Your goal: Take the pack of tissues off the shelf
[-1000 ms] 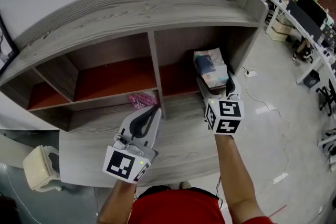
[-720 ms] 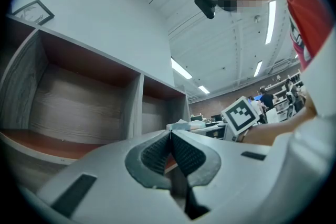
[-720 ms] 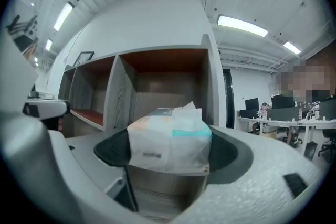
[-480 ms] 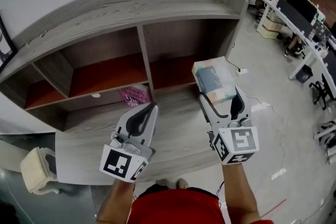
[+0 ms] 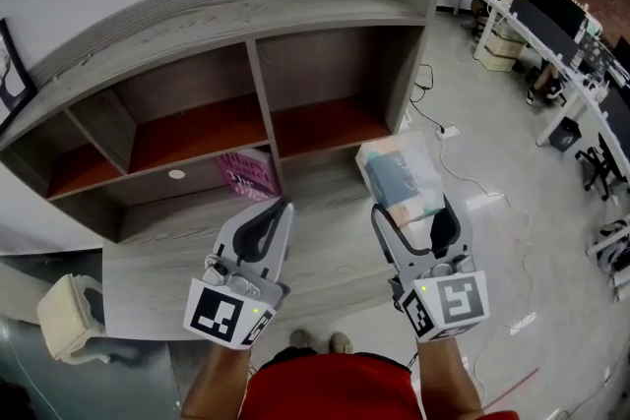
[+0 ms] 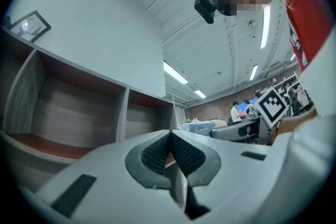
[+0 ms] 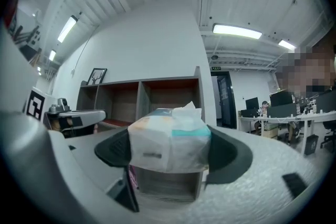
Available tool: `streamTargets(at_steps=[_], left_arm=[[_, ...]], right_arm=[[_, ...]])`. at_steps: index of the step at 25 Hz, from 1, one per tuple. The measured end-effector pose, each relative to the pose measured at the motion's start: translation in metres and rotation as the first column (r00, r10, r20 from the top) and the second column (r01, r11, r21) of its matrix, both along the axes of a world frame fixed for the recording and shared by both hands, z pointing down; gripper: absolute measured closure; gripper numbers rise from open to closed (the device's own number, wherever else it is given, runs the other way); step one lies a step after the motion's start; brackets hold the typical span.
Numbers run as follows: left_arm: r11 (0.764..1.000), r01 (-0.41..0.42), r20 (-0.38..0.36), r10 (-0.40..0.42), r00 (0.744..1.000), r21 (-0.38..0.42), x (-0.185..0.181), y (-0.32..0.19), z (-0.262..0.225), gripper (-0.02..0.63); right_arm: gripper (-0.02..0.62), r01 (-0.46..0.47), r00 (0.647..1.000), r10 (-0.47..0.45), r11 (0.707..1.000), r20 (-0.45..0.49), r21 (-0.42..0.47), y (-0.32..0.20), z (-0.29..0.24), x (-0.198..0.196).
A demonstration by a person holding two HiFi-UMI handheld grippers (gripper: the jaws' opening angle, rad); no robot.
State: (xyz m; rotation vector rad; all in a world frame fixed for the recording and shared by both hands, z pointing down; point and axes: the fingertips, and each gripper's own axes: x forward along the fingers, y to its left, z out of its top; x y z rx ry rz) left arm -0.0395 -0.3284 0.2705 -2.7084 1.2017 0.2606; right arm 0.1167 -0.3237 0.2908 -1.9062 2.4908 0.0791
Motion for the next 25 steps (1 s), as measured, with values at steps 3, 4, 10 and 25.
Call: streamTargets(at_steps=[3,4,10,25], left_arm=[[1.0,0.0,0.004,0.0,1.0,0.0,0.001,0.008,0.0,0.598],[1.0,0.0,0.005,0.0,1.0,0.0,0.002,0.01,0.0,0.598],[1.0,0.004,0.013,-0.004,1.0,-0.004,-0.001,0.016,-0.001,0.598],[1.0,0.018,0.02,-0.018,1.0,-0.001,-0.004,0.018,-0.002,0.598]], right_arm=[[0.199,0.01,1.0,-0.01,1.0,0.001,0.009,0.013,0.002,-0.001],[0.201,0.014,1.0,-0.014,1.0,0.0,0.009,0.016,0.003,-0.002],[0.201,0.03,1.0,-0.03,1.0,0.0,0.006,0.025,0.007,-0.008],[0.202,0.042,0.999,-0.042,0.999,0.018,0.007,0.024,0.008,-0.011]])
